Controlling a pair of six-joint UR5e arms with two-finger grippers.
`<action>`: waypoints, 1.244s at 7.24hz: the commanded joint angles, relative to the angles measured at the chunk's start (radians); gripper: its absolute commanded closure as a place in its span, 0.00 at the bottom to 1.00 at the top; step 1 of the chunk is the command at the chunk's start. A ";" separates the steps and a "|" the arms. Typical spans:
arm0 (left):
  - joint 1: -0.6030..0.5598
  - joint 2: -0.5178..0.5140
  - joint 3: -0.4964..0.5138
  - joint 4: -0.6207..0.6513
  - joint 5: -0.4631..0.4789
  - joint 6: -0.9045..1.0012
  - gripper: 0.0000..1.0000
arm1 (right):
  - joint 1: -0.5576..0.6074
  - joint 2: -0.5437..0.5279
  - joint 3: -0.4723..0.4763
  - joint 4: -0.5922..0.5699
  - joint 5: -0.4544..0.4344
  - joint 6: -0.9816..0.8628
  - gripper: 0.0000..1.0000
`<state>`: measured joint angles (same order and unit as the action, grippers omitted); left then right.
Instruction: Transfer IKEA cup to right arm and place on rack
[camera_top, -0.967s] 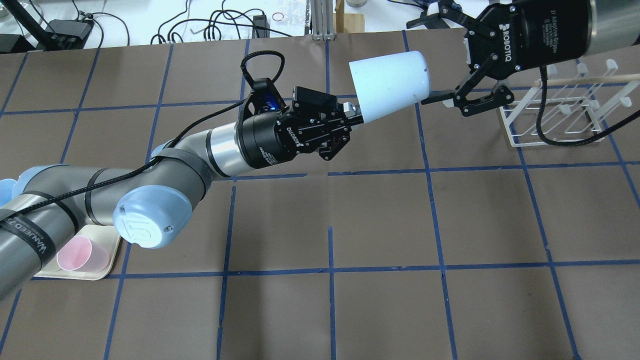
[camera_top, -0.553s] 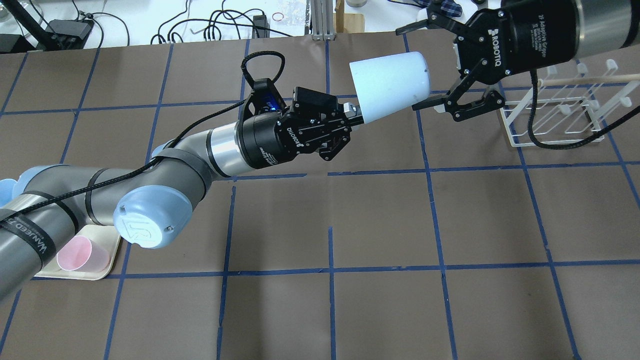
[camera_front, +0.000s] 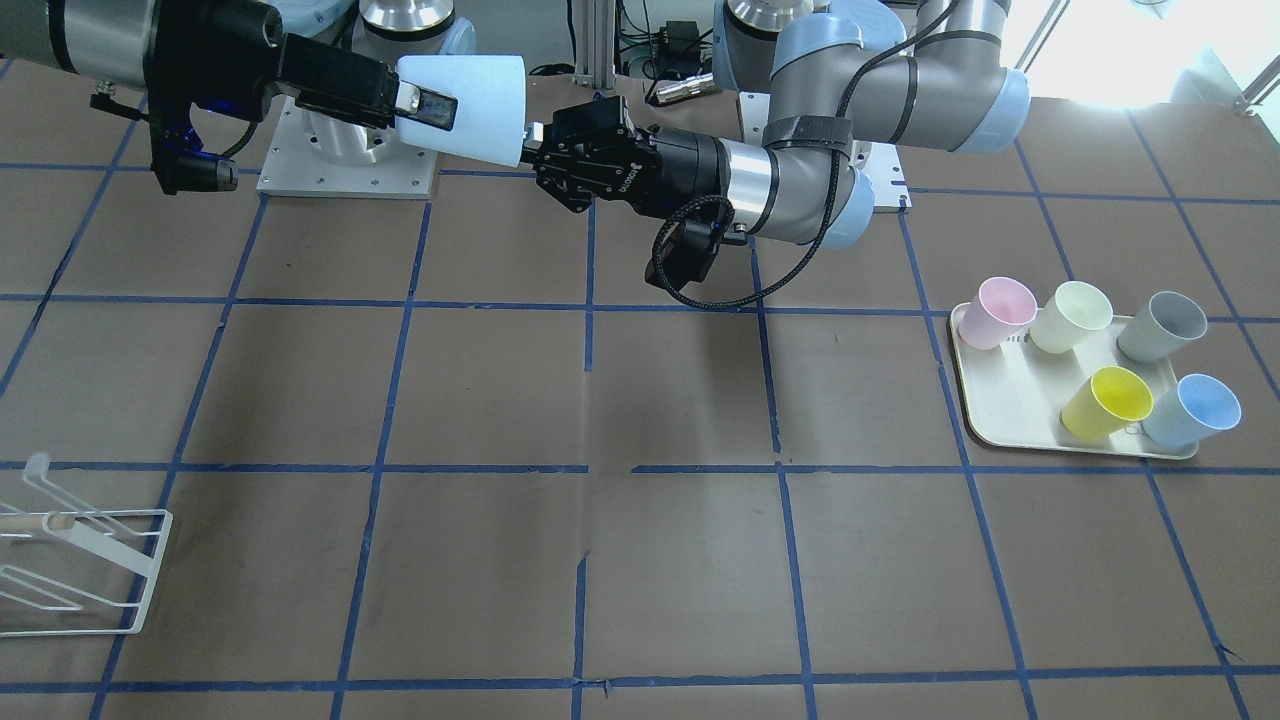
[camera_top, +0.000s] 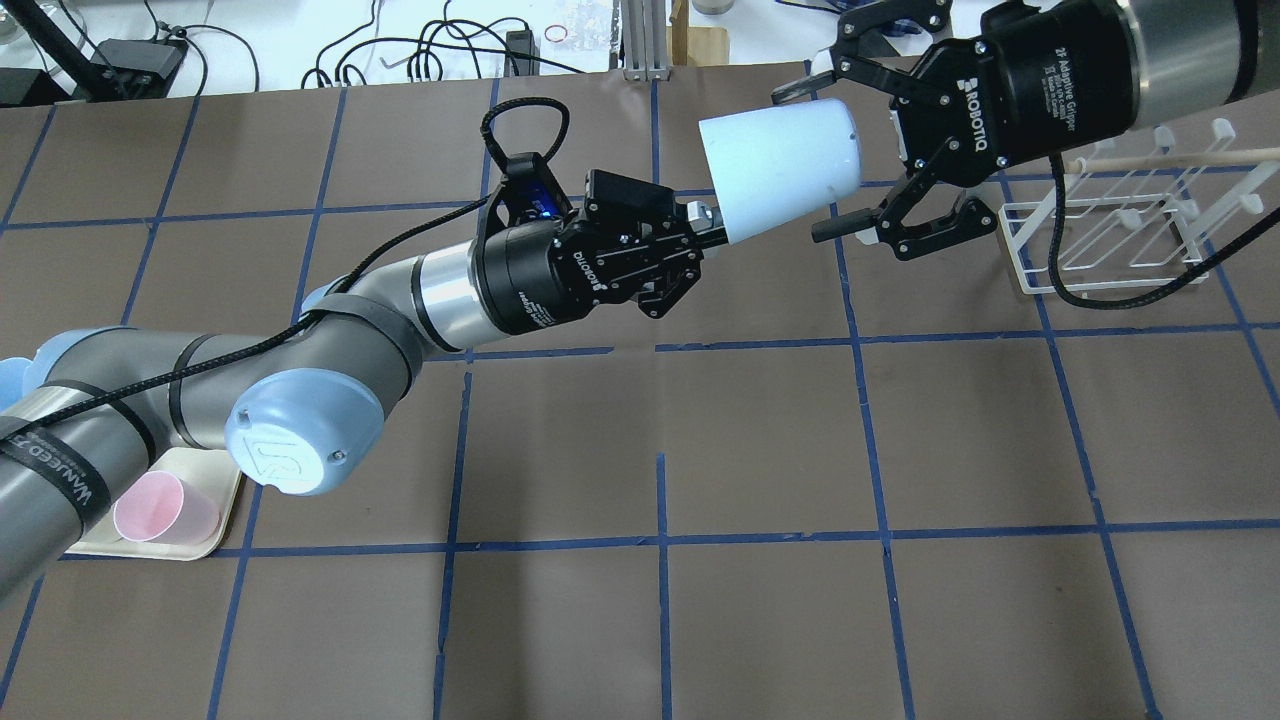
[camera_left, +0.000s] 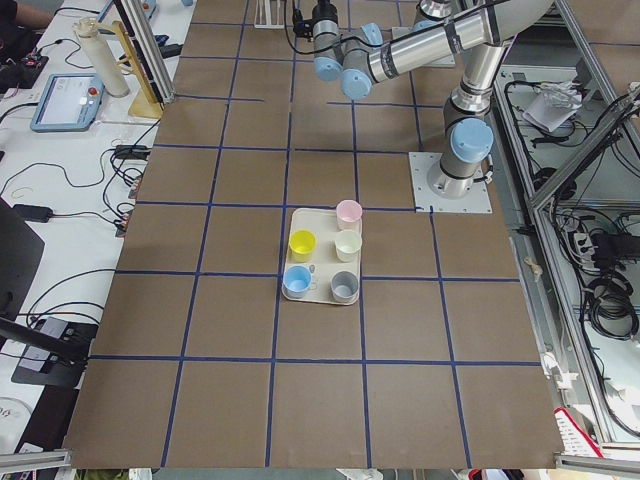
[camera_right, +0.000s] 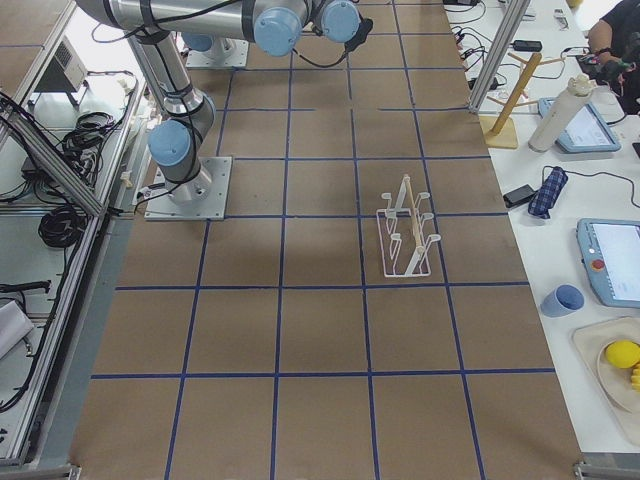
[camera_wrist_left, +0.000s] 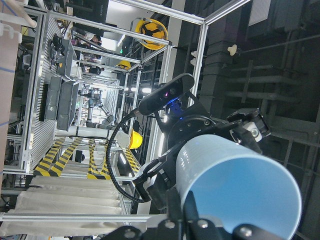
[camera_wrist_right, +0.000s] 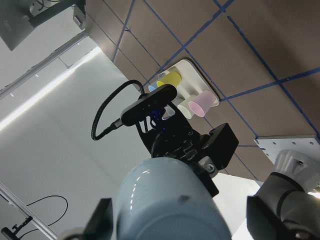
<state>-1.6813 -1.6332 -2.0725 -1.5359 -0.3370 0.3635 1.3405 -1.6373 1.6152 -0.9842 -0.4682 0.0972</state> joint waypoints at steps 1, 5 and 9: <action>0.000 -0.002 0.002 0.003 0.000 0.000 1.00 | 0.000 -0.001 -0.009 0.002 0.009 0.009 0.42; 0.003 0.003 0.020 0.005 0.000 -0.006 0.19 | -0.004 0.004 -0.015 -0.005 0.010 0.007 0.59; 0.170 0.019 0.020 0.016 0.118 -0.094 0.00 | -0.052 0.014 -0.046 -0.024 0.003 0.012 0.74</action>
<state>-1.5800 -1.6155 -2.0530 -1.5266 -0.2950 0.2857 1.3138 -1.6261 1.5883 -1.0024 -0.4587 0.1055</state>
